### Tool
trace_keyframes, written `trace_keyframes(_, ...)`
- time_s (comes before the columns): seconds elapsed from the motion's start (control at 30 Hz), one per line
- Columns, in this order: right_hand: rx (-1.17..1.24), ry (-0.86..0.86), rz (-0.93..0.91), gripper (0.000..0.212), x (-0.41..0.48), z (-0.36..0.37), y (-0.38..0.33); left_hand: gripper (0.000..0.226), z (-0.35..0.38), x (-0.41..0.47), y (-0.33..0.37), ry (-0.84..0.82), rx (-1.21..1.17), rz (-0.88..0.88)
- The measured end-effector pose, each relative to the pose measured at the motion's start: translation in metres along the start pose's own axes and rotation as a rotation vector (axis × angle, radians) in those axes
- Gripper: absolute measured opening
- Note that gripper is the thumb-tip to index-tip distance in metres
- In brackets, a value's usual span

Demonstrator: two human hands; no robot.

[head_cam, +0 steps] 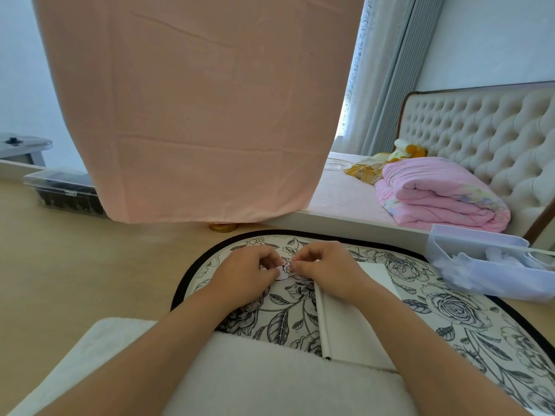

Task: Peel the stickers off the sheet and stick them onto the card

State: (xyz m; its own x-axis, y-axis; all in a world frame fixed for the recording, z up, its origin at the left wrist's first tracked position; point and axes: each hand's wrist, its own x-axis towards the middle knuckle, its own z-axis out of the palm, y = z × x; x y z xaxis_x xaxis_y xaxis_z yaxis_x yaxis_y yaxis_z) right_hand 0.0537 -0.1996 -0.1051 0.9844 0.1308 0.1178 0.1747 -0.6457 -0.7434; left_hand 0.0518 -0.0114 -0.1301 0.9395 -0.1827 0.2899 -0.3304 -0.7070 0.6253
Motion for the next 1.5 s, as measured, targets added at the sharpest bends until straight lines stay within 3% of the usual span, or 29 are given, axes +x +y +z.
trace_keyframes(0.23, 0.26, 0.062, 0.043, 0.005, -0.002, -0.009, -0.002, 0.023, 0.002, 0.001, -0.002, 0.006, 0.191, 0.05)
trace_keyframes(0.33, 0.343, 0.049, 0.063, 0.006, -0.006, -0.011, -0.004, 0.017, 0.004, 0.0, 0.011, 0.081, -0.055, 0.061)
trace_keyframes(0.43, 0.415, 0.029, 0.066, 0.005, -0.009, -0.014, -0.008, 0.009, 0.005, -0.001, 0.024, 0.086, -0.41, -0.056)
trace_keyframes(0.5, 0.419, 0.033, 0.051, 0.004, -0.012, -0.015, -0.01, 0.011, 0.006, -0.001, 0.027, 0.098, -0.475, -0.101)
trace_keyframes(0.83, 0.015, 0.193, -0.161, 0.01, -0.025, -0.031, 0.0, 0.007, 0.011, -0.009, 0.05, 0.092, -0.438, -0.065)
trace_keyframes(1.13, -0.27, 0.341, -0.197, 0.007, -0.05, -0.058, 0.022, 0.009, 0.034, 0.003, 0.085, 0.06, -0.302, -0.034)
trace_keyframes(1.33, -0.227, 0.378, -0.198, 0.008, -0.049, -0.066, 0.038, 0.012, 0.052, 0.007, 0.095, 0.055, -0.274, -0.011)
trace_keyframes(1.5, -0.403, 0.497, -0.31, 0.012, -0.045, -0.057, 0.046, 0.011, 0.061, 0.004, 0.09, 0.09, -0.274, 0.036)
